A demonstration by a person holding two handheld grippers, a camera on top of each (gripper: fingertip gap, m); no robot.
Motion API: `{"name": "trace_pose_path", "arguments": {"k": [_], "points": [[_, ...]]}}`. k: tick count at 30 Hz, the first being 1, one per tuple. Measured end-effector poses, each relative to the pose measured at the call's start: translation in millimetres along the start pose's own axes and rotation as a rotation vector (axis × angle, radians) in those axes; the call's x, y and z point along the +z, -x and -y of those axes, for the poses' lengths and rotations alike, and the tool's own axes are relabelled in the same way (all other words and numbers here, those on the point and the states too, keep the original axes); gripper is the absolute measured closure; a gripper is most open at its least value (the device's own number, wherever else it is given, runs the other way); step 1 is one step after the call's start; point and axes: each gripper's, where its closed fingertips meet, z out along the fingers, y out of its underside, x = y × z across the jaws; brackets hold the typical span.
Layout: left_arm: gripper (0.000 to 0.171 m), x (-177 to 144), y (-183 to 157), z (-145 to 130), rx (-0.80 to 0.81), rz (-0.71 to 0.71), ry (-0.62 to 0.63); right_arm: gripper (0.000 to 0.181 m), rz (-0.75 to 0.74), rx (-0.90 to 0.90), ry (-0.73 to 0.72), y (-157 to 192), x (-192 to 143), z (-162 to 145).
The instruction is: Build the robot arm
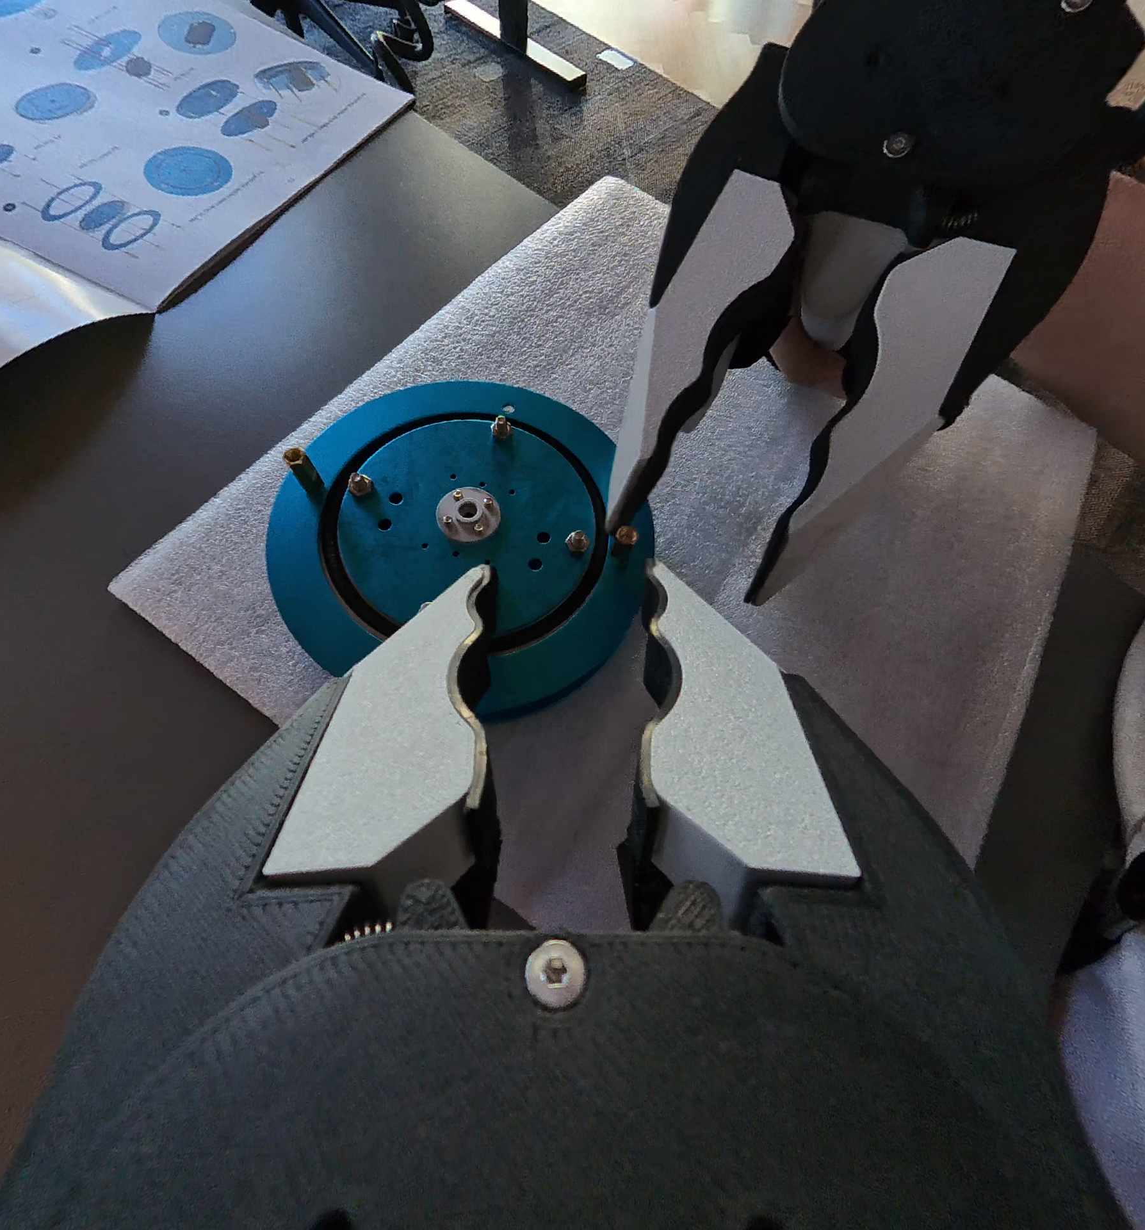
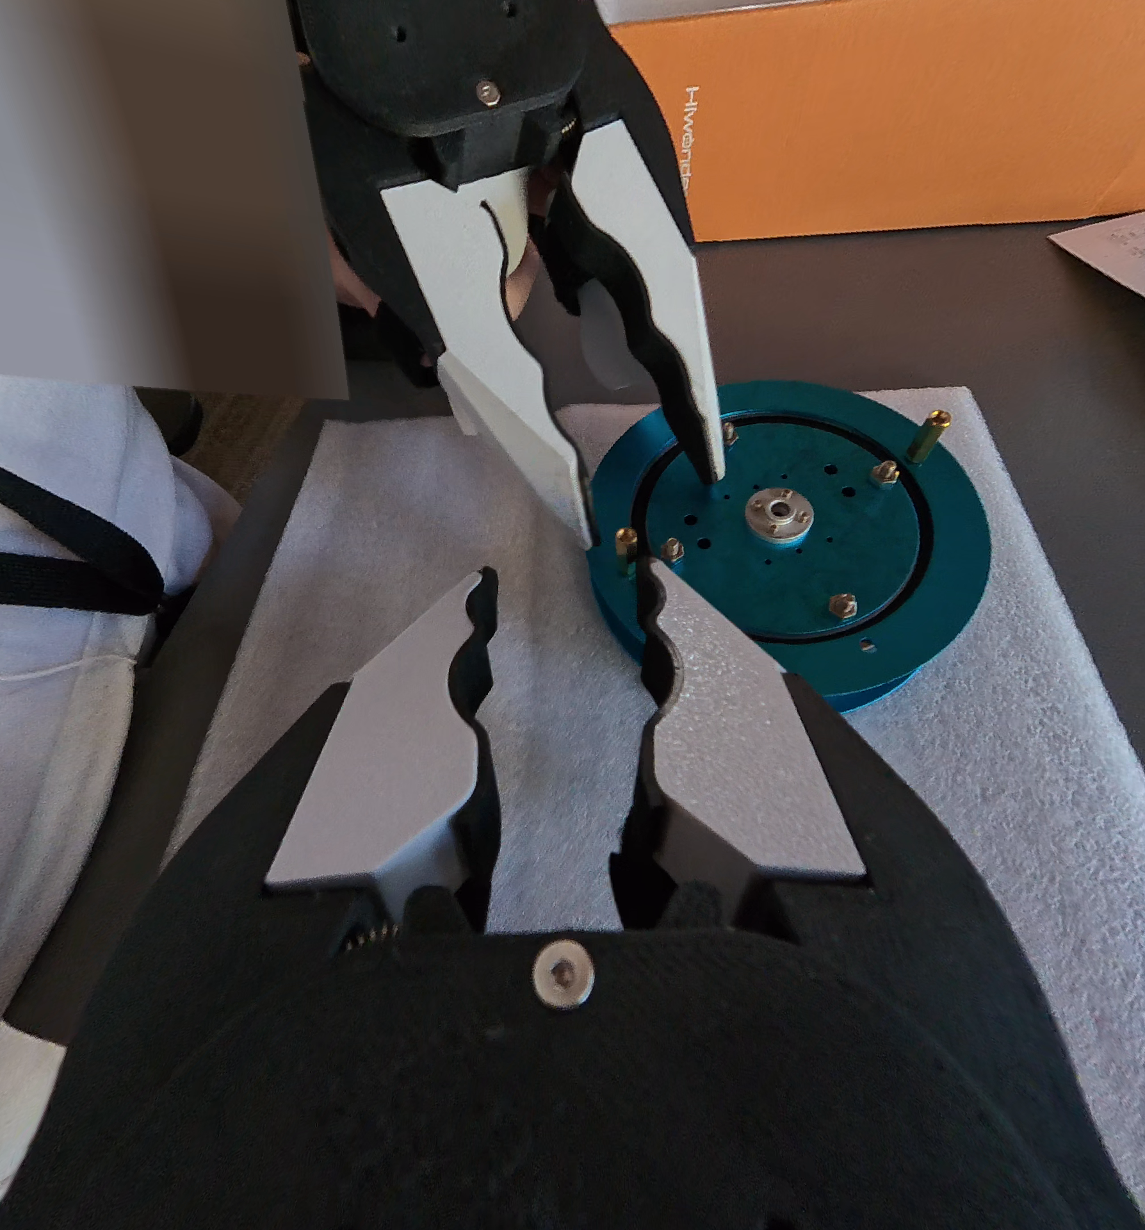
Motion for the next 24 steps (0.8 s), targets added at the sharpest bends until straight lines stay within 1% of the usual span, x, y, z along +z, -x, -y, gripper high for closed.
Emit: {"name": "trace_pose_path", "arguments": {"k": [4,9,14,18,22,24], "points": [[0.127,3.5,-0.2,1.2,0.024,0.016,0.009,0.139,-0.004,-0.017,-0.006,-1.4,2.0,3.8],[0.125,4.5,3.7,1.4,0.009,0.022,0.008,0.139,0.001,-0.022,0.005,1.6,1.8,1.9],[0.129,0.0,7.9,-1.4,0.004,0.04,0.012,0.142,-0.003,-0.012,0.0,0.9,-1.4,2.0],[0.127,0.4,1.4,2.0,-0.001,0.007,-0.003,0.139,-0.007,-0.013,-0.014,-1.1,1.1,5.1],[0.126,1.8,4.6,-0.3,-0.002,0.028,0.007,0.139,0.0,-0.026,0.009,2.1,1.8,1.6],[0.128,-1.3,7.7,-1.9,-0.008,0.042,0.01,0.142,-0.004,-0.022,0.014,1.8,-2.1,0.2]]}}
